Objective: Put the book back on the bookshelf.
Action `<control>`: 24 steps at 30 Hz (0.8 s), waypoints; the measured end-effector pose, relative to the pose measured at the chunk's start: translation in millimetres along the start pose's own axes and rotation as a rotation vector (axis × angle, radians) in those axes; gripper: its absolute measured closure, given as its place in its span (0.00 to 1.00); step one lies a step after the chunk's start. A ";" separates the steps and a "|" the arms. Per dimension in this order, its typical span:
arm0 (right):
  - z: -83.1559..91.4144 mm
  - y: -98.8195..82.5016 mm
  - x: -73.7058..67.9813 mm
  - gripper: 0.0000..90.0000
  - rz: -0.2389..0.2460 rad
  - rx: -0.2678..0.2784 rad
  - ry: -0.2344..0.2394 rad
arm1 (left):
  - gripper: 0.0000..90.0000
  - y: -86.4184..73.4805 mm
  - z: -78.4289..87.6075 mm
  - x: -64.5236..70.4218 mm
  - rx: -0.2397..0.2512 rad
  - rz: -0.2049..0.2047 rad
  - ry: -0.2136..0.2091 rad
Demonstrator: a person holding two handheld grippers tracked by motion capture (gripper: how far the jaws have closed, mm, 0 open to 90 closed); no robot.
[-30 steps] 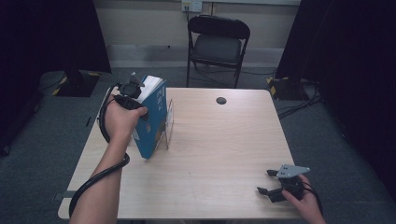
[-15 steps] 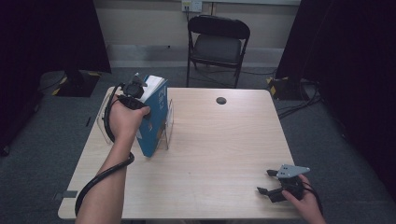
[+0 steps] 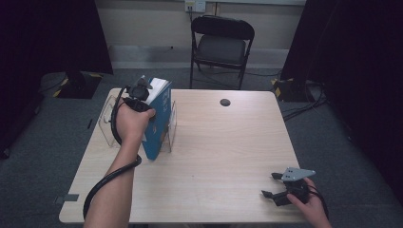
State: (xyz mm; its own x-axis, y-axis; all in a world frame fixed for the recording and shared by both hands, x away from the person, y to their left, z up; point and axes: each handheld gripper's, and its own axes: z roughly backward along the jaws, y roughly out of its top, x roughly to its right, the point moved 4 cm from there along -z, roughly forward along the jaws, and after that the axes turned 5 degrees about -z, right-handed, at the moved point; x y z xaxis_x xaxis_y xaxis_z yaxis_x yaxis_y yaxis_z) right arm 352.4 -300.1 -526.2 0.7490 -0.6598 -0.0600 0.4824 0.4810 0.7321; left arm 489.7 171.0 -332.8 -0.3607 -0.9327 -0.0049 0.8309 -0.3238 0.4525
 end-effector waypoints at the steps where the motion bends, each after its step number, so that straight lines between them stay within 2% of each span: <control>1: 0.0 0.0 0.0 0.18 0.001 0.000 0.000 | 0.69 0.2 -0.5 -0.4 0.004 0.003 -0.005; 22: 0.1 -0.1 -0.5 0.18 0.000 0.001 0.005 | 0.68 5.8 -3.9 -2.0 0.012 0.023 0.004; 24: 0.1 -0.3 -0.7 0.18 -0.001 0.000 0.004 | 0.68 5.6 -3.8 -1.8 0.025 0.020 0.010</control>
State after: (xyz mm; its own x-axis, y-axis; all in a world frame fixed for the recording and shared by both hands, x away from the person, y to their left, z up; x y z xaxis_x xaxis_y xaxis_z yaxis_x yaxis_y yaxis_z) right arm 351.7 -299.8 -526.2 0.7502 -0.6581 -0.0638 0.4832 0.4799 0.7323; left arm 496.6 170.2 -333.7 -0.3396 -0.9406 -0.0042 0.8269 -0.3007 0.4752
